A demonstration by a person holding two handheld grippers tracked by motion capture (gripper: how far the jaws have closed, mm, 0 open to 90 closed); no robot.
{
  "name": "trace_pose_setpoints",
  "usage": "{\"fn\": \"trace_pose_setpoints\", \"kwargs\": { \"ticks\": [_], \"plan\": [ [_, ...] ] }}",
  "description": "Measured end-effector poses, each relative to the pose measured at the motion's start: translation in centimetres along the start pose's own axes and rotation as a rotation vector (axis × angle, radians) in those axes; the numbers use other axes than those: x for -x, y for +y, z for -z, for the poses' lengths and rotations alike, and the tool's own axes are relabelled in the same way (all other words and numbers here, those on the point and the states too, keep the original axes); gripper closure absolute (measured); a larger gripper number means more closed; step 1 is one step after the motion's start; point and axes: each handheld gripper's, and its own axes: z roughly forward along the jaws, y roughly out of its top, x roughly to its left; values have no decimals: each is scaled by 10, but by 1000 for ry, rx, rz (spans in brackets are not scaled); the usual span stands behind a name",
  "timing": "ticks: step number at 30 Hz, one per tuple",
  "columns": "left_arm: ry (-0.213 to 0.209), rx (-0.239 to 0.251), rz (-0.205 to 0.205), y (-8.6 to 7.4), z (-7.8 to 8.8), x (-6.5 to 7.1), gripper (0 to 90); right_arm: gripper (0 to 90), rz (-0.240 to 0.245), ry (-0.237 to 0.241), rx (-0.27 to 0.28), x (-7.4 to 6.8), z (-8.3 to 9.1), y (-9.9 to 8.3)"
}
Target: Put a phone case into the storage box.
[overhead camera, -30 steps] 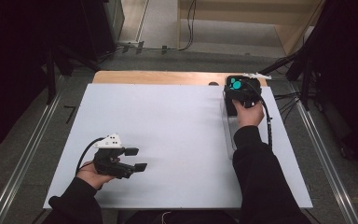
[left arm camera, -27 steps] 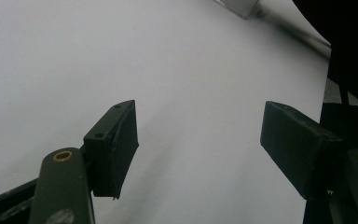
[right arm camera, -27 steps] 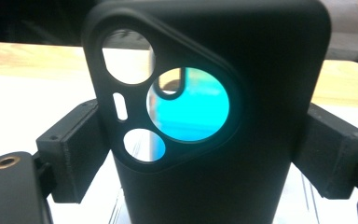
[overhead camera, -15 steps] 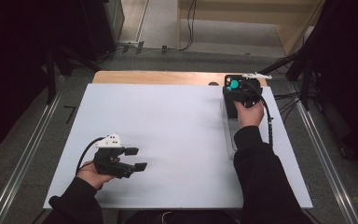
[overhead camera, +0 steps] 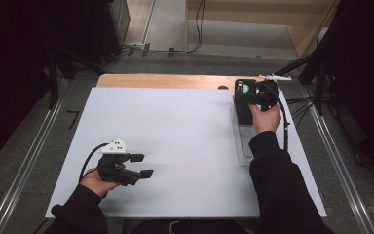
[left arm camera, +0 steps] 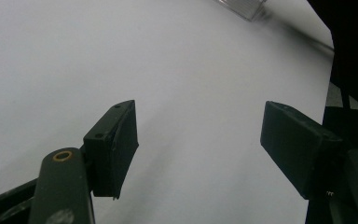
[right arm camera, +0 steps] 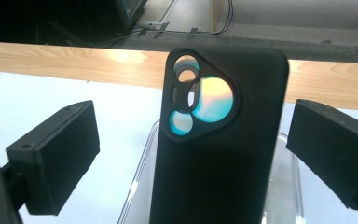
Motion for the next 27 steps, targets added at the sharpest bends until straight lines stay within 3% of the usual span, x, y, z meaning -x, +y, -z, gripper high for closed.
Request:
{"fn": "trace_pose_setpoints", "kwargs": {
  "ticks": [8,15,17,21,27],
  "plan": [
    [1,2,8,0,0,-1,281,11,-5,44,-36,-1,10,7],
    [-1,4,12,0,1,-1,281,42,6,123,-72,-5,22,10],
    [0,3,15,0,1,-2,281,42,7,184,-82,-6,25,9],
    [0,3,17,0,1,-2,281,52,26,237,-115,-13,28,6],
    [-1,7,21,0,1,-3,281,52,47,273,-136,-24,34,2]
  ]
}}
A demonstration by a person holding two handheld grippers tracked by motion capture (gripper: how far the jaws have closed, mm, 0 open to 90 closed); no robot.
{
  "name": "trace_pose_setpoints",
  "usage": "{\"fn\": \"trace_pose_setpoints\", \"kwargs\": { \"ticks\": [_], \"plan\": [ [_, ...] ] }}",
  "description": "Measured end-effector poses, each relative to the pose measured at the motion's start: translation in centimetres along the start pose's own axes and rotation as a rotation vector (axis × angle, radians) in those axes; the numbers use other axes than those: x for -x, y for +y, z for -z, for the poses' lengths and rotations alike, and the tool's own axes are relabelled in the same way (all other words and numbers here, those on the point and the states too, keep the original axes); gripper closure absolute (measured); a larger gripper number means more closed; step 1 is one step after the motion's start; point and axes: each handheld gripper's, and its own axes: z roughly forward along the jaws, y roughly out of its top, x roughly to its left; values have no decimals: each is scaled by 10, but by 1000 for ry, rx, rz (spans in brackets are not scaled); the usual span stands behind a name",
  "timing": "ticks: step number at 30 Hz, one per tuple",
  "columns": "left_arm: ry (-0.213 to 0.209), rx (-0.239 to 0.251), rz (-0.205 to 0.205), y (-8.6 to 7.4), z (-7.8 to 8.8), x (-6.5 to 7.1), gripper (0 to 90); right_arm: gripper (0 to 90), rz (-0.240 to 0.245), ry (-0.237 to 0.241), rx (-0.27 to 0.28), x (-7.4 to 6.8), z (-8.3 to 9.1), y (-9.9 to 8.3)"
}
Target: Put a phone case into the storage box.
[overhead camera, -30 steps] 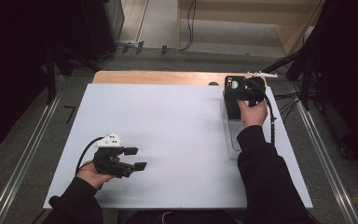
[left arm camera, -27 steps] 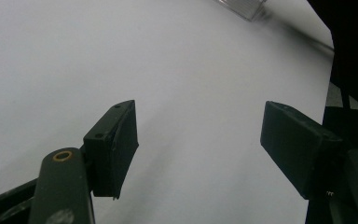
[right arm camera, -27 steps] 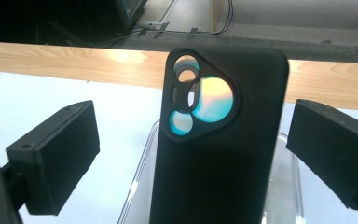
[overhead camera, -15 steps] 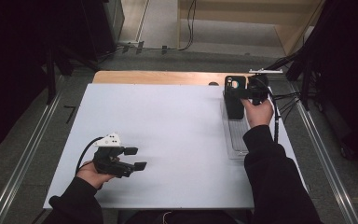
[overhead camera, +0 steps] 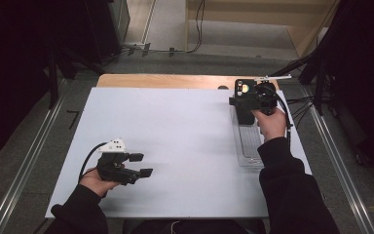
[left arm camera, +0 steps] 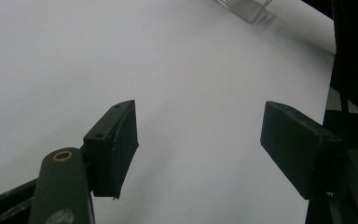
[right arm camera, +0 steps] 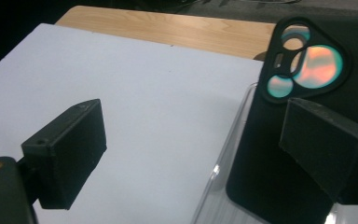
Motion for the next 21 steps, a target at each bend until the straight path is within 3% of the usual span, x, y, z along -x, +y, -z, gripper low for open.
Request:
{"fn": "trace_pose_setpoints", "kwargs": {
  "ticks": [4,6,21],
  "plan": [
    [3,-2,0,0,0,0,281,64,15,27,1,-7,4,-2],
    [3,-1,1,0,0,0,281,127,25,27,1,-11,5,-4],
    [9,2,6,0,0,0,281,133,64,110,-64,-37,4,-30]
  ]
}}
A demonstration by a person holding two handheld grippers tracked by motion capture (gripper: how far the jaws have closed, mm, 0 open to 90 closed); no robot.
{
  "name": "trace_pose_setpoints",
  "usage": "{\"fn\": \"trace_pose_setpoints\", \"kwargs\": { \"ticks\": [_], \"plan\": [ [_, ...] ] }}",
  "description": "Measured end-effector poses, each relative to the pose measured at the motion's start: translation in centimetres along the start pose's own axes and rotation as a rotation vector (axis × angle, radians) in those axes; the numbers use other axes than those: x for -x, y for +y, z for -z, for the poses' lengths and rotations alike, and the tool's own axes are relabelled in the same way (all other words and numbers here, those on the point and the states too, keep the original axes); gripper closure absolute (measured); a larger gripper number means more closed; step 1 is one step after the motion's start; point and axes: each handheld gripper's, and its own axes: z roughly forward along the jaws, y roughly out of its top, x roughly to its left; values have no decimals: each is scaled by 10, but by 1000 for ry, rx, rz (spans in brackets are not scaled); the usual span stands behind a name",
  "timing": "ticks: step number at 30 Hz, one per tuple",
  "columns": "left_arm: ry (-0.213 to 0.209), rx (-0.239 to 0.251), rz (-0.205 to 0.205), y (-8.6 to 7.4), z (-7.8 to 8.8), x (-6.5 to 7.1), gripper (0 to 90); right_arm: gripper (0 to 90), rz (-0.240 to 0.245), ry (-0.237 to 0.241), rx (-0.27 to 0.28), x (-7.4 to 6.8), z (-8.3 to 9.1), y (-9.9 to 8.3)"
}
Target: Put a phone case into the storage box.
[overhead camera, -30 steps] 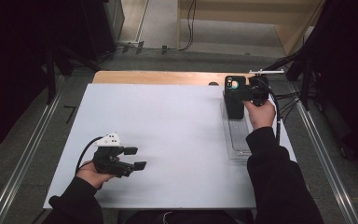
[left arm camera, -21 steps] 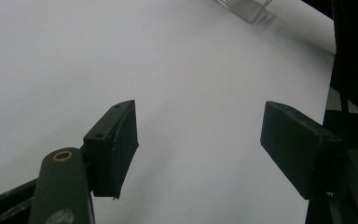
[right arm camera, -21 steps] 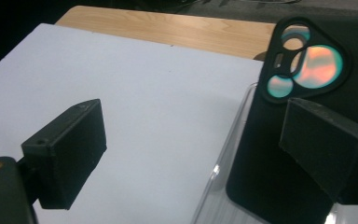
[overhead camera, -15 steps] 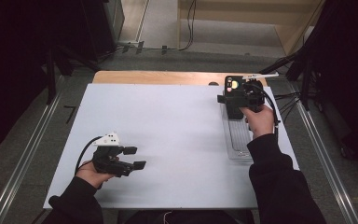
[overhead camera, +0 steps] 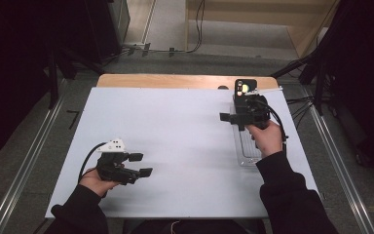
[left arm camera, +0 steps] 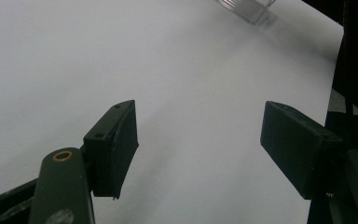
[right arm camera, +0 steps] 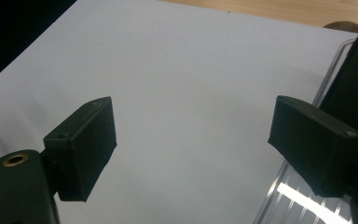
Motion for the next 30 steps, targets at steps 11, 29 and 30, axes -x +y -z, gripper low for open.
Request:
{"fn": "trace_pose_setpoints", "kwargs": {
  "ticks": [11,29,30],
  "plan": [
    [8,16,11,0,2,-1,281,138,64,63,-16,-19,3,-19],
    [12,18,15,0,3,-2,281,141,139,147,-25,-38,16,-61],
    [14,18,16,0,3,-2,281,161,140,150,-26,-39,17,-64]
  ]
}}
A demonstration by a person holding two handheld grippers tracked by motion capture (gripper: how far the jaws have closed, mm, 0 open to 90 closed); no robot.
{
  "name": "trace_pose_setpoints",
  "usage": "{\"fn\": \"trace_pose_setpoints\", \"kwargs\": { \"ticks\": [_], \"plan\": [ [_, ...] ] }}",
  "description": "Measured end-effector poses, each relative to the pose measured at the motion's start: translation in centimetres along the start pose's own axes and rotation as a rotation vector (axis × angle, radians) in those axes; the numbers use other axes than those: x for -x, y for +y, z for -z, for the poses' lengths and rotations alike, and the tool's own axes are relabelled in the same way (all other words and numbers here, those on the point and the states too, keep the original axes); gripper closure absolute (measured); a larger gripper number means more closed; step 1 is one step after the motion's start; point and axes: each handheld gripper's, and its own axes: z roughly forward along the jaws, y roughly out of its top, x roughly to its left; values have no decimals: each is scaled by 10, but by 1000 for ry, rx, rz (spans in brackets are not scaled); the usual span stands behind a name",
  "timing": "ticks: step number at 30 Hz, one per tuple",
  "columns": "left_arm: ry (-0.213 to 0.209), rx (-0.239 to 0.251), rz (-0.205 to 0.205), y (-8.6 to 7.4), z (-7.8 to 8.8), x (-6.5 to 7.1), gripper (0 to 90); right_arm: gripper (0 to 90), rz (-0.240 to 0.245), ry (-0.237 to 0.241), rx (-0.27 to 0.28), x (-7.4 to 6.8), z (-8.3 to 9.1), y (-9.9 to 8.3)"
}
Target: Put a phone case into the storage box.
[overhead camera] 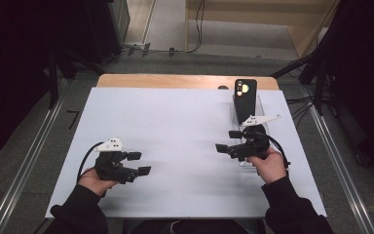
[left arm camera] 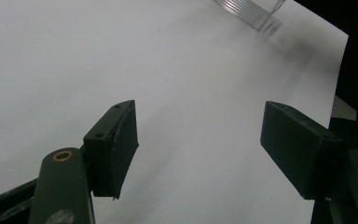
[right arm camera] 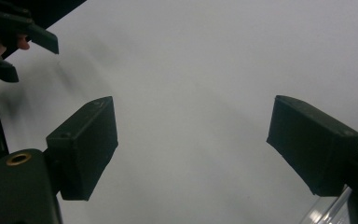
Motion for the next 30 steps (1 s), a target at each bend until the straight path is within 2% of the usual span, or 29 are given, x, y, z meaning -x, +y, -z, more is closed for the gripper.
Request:
{"fn": "trace_pose_setpoints", "kwargs": {
  "ticks": [9,20,30],
  "plan": [
    [4,10,0,0,1,0,281,186,15,36,-8,-11,5,-19],
    [3,19,5,0,2,0,281,186,32,80,-30,-17,10,-41],
    [6,21,1,0,3,1,281,186,57,85,-45,-21,17,-61]
  ]
}}
